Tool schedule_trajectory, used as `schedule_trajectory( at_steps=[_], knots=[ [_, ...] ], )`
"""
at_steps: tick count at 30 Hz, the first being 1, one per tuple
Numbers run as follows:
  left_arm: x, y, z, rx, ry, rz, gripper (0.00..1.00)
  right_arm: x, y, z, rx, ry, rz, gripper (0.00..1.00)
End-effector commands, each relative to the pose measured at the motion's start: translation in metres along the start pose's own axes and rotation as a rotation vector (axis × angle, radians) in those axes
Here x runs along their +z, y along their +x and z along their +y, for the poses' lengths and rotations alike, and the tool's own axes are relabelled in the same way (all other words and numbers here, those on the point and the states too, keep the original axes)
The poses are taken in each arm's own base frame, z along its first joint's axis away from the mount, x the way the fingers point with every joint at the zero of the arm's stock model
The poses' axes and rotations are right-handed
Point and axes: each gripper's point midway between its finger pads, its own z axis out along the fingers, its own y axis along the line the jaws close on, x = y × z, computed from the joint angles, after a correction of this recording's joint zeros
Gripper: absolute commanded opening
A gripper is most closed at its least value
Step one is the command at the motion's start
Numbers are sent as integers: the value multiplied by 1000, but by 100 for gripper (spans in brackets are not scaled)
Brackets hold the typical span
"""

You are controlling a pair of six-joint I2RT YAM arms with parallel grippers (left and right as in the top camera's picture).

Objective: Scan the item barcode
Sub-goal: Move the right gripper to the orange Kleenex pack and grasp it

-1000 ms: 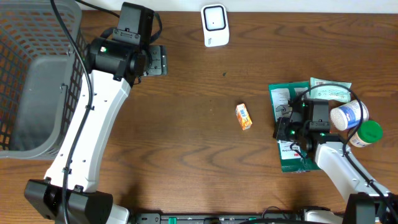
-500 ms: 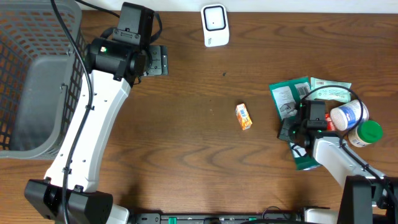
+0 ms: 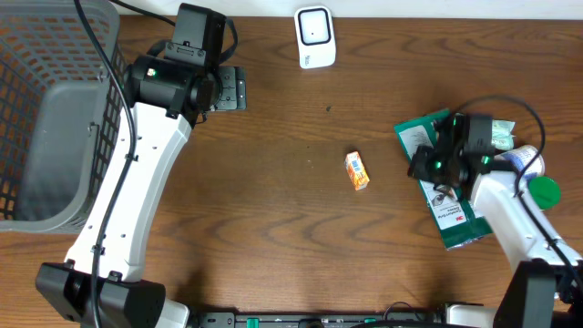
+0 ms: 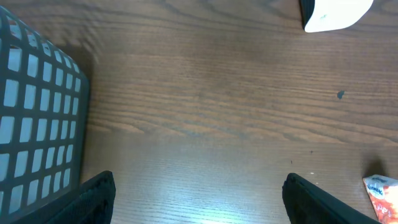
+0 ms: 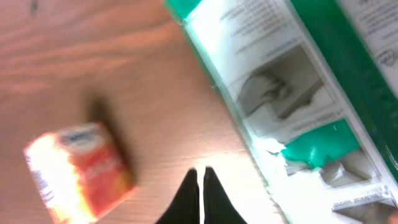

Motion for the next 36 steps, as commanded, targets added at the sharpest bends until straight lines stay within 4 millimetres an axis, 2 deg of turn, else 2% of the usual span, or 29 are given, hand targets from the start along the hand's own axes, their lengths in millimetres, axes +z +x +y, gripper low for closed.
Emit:
schedule_trajectory(
  at_steps=[1,2,3,5,7,9,10,12,16,23,25,30,36],
  knots=[
    [-2,-1,2,-5,-4,-4,84,-35,-35,48,-132,-79,-32,2],
    [-2,-1,2,-5,-4,-4,83,-42,-39,54,-144,-73,-27,2],
    [-2,-1,2,-5,-4,-4,84,-60,-45,70,-193,-64,-8,11],
    [-2,-1,2,-5,-4,-4,84,-72,-46,82,-240,-48,19,30],
    [-2,-1,2,-5,-4,-4,84,-76,-40,91,-291,-24,51,44],
    [-2,-1,2,-5,-4,-4,84,-68,-22,102,-384,6,114,72],
    [-2,-1,2,-5,-4,-4,84,-62,-15,104,-415,20,142,79],
    [-2,-1,2,-5,-4,-4,84,-49,0,108,-464,60,194,88],
    [-2,-1,2,-5,-4,-4,84,-19,21,109,-540,145,276,99],
    [-2,-1,2,-5,-4,-4,84,20,51,107,-580,183,415,98],
    [-2,-1,2,-5,-4,-4,84,27,54,104,-579,194,434,92],
    [-2,-1,2,-5,-4,-4,84,38,58,97,-579,218,462,65],
    [-2,-1,2,-5,-4,-4,84,52,59,94,-580,222,461,54]
  ],
)
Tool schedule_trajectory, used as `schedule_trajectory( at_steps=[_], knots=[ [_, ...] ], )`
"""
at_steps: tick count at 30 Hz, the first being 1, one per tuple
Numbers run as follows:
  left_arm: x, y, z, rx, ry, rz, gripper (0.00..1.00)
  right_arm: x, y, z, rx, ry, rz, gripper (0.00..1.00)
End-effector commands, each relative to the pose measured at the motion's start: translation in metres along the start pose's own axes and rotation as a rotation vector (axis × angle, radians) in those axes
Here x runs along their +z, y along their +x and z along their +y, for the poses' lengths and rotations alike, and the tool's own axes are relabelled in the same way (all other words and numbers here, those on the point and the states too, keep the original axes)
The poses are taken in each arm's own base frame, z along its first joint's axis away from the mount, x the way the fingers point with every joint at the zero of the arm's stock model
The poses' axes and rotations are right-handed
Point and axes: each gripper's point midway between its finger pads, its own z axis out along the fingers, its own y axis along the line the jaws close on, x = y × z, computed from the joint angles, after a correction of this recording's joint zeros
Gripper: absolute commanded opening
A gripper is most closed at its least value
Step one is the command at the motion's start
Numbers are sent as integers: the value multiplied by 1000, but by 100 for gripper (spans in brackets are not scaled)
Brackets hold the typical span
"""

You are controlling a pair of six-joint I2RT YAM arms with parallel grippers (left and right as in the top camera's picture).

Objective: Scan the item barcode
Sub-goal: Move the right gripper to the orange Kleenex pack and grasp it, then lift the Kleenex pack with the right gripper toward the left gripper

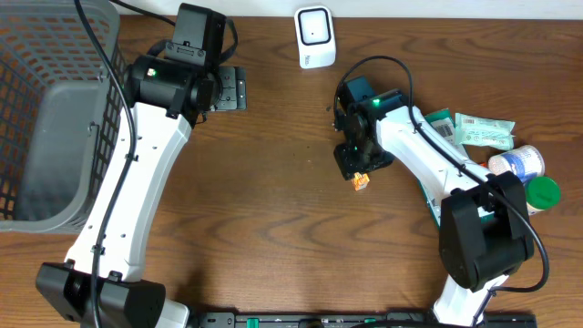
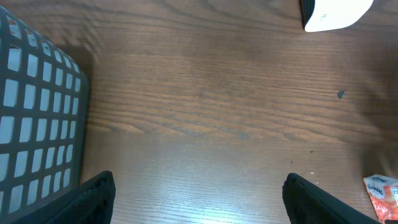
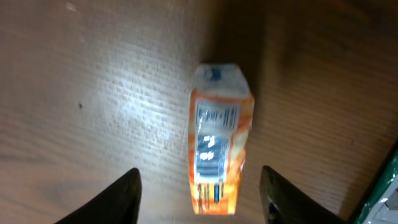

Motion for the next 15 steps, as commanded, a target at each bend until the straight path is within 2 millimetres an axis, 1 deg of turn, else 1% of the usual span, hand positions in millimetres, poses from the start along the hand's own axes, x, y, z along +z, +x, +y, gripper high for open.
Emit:
schedule_trajectory(
  at_steps=[1,4,5,9,12,13,15],
  knots=[
    [-2,-2,2,-5,-4,-5,84,13,2,-2,-10,19,19,53],
    [-2,-2,2,-5,-4,-5,84,16,3,-5,-9,34,19,51],
    [-2,-1,2,-5,-4,-4,84,17,3,-6,-10,38,19,48],
    [-2,-2,2,-5,-3,-5,84,17,2,-6,-10,41,17,46],
    [-2,-2,2,-5,-4,-5,84,17,2,-6,-10,40,15,28],
    [-2,-1,2,-5,-4,-4,84,17,2,-6,-10,40,16,25],
    [-2,-2,2,-5,-4,-5,84,17,3,-6,-10,40,18,25]
  ],
)
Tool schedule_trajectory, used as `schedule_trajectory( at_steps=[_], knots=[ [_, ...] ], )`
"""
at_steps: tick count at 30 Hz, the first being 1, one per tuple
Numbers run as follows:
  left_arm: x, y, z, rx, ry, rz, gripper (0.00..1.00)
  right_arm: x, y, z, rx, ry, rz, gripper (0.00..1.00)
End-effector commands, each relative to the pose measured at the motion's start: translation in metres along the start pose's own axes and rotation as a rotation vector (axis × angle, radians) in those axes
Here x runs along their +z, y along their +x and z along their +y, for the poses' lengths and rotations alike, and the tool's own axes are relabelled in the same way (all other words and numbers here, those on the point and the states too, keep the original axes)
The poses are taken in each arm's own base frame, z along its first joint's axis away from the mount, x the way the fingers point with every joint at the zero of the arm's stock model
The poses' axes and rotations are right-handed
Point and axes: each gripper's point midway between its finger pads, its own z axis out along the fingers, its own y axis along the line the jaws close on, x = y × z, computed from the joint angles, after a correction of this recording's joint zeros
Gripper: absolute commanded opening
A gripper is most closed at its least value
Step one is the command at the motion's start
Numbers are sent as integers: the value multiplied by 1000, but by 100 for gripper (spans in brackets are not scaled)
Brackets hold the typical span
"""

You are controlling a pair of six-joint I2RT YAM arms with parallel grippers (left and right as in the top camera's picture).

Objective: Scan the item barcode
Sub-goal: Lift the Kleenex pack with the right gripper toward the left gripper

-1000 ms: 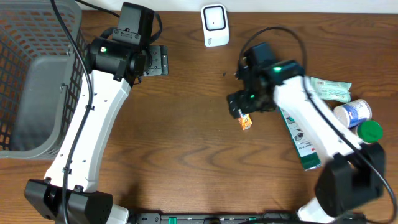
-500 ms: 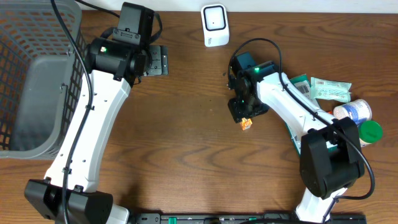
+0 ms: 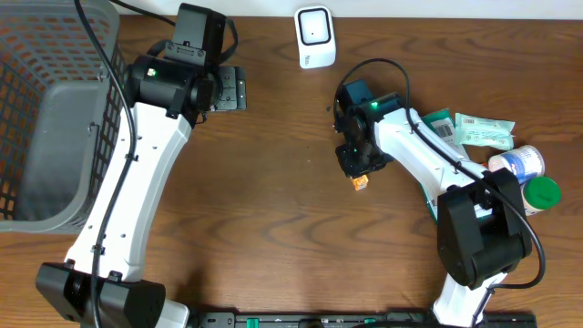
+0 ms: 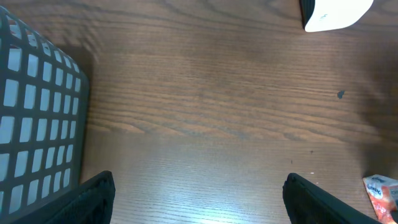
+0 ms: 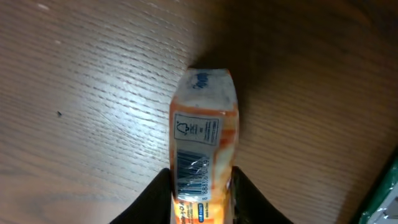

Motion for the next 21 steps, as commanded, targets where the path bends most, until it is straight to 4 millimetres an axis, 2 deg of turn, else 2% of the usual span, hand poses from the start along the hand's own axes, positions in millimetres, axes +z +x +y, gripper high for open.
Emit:
schedule_trajectory(
  at_steps=[1,3,7,13,14,16,21],
  knots=[
    [-2,-2,2,-5,-4,-5,84,5,3,0,-6,11,19,28],
    [-2,-2,2,-5,-3,-5,84,5,3,0,-6,11,19,38],
    [-2,-2,2,-5,-4,-5,84,5,3,0,-6,11,18,42],
    [-2,-2,2,-5,-4,-5,84,11,4,0,-6,11,13,27],
    [-2,-2,2,-5,-4,-5,84,11,4,0,-6,11,15,24],
    [-2,-1,2,-5,-4,-4,84,11,4,0,-6,11,14,9],
    [-2,-2,2,-5,-3,-5,84,-1,-5,1,0,-8,-8,6]
  ],
)
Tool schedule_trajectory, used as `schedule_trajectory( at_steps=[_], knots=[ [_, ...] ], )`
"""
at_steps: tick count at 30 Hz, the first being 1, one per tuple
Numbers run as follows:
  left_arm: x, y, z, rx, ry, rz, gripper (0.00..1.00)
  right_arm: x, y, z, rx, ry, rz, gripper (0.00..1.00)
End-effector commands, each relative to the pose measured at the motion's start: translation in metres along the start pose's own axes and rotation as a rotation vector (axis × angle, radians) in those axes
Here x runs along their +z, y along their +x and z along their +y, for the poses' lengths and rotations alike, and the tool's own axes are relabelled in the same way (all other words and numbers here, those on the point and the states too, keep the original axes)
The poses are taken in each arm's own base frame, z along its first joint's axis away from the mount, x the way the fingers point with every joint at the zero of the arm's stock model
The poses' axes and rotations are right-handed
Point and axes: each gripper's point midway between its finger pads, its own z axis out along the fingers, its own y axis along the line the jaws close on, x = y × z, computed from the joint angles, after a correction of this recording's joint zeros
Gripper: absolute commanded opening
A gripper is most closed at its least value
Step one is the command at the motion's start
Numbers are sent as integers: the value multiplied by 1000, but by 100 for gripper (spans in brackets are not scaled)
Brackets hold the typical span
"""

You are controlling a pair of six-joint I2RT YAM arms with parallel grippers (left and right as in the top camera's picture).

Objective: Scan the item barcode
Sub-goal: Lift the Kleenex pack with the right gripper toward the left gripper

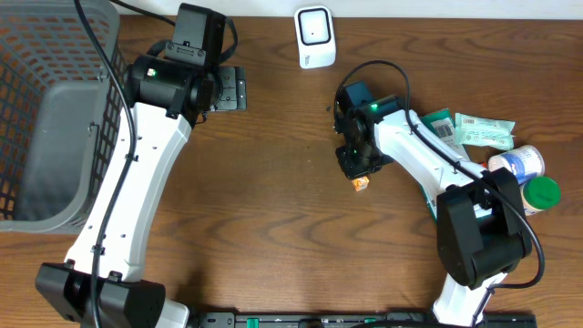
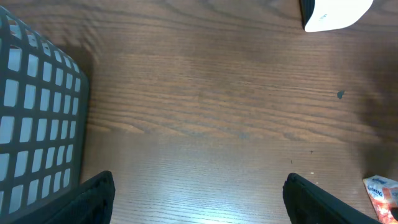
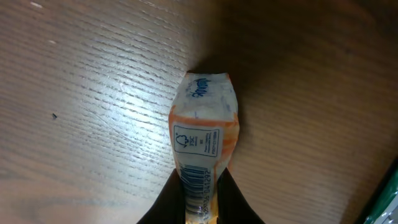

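A small orange-and-white packet [image 3: 203,140] lies on the brown table, its barcode side up. My right gripper [image 3: 198,202] is shut on the packet's near end, squeezing it between both fingers. In the overhead view the right gripper [image 1: 357,164] covers most of the packet [image 1: 361,185], only its orange tip showing. The white scanner [image 1: 314,36] stands at the table's far edge, and its corner [image 2: 336,14] shows in the left wrist view. My left gripper [image 2: 199,199] hangs open over bare wood near the basket, far from the packet [image 2: 382,190].
A dark mesh basket [image 1: 41,118] with a grey liner fills the left side. At the right lie a green packet [image 1: 446,219], a white-and-green sachet [image 1: 483,132], a white bottle [image 1: 517,164] and a green cap [image 1: 544,193]. The table [image 1: 273,228] is brown wood.
My right gripper's fingers have closed in on the orange packet, now pinching its near end. The left arm has not moved.
At first my right gripper was shut over the green packet at the right, the orange packet lying apart at mid-table. Then it stood open above the orange packet. Then its fingers flanked the packet, and now they pinch it.
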Motion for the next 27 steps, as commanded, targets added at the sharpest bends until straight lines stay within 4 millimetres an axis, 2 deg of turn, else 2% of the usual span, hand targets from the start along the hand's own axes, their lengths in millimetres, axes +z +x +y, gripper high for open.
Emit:
schedule_trajectory(
  at_steps=[1,4,7,9,12,13,16,18,20,22,23,24,27],
  knots=[
    [-2,-2,2,-5,-3,-5,84,-11,-9,3,4,-30,-13,6],
    [-2,-1,2,-5,-4,-2,84,-36,-21,12,15,-135,-49,6],
    [-2,0,2,-4,0,2,84,-75,-34,27,-23,-330,-104,6],
    [-3,-4,-14,-6,89,-7,96,-106,-39,35,-54,-488,-148,6],
    [-10,-7,-48,51,295,-11,96,-140,-43,33,-68,-649,-205,6],
    [-19,-7,-66,90,427,-13,96,-155,-43,31,-81,-728,-237,5],
    [-50,-8,-100,142,764,-22,96,-186,-41,27,-125,-931,-333,5],
    [-81,-10,-113,167,1009,-41,95,-209,-39,22,-142,-1060,-411,4],
    [-107,-14,-116,181,1189,-69,94,-226,-37,12,-151,-1141,-491,1],
    [-127,-19,-114,187,1311,-98,93,-244,-37,2,-153,-1221,-584,1],
    [-134,-20,-113,195,1351,-109,92,-262,-38,-6,-158,-1292,-679,1],
    [-134,-19,-114,196,1351,-108,93,-273,-40,-8,-165,-1334,-735,1],
    [-134,-15,-123,214,1347,-95,92,-279,-42,-9,-196,-1340,-778,1]
  ],
)
